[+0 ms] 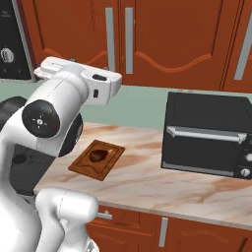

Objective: Open the cabinet, retrieve the rolling pin, and place it next to the meat on the cutting board to prepare for tenderizing.

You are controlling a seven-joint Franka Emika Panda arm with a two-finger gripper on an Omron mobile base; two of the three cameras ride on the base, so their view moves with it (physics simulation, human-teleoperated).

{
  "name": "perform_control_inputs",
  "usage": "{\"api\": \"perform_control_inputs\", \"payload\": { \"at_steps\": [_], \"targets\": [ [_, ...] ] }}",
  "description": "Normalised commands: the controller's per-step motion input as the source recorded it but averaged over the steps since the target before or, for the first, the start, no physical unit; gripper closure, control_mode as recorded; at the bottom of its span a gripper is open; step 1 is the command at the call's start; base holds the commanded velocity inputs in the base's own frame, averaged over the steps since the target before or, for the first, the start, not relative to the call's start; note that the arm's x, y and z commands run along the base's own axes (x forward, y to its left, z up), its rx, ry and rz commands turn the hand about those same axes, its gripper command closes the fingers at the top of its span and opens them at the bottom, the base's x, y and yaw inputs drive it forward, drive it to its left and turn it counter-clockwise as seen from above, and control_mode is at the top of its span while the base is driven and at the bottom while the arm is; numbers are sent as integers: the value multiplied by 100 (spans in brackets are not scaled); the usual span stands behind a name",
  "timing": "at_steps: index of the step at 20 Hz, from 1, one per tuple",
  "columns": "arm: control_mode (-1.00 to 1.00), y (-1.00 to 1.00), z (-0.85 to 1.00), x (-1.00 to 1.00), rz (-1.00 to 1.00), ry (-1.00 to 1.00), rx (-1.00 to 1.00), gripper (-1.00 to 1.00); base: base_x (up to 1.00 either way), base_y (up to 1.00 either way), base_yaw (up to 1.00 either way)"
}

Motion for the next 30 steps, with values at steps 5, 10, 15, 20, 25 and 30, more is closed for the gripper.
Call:
{"api": "perform_control_inputs", "payload": {
  "at_steps": [5,10,15,20,25,30],
  "targets": [
    [-100,0,-29,55,0,-4,-1,-100,0,0,0],
    [-100,0,-39,26,2,-27,0,-100,0,0,0],
    [-100,-1,-27,25,3,-16,-1,-100,0,0,0],
    [-100,-5,6,36,1,2,-6,-100,0,0,0],
    [-100,-27,16,37,1,5,-7,-100,0,0,0],
    [-100,-37,4,26,3,2,-5,-100,0,0,0]
  ]
}}
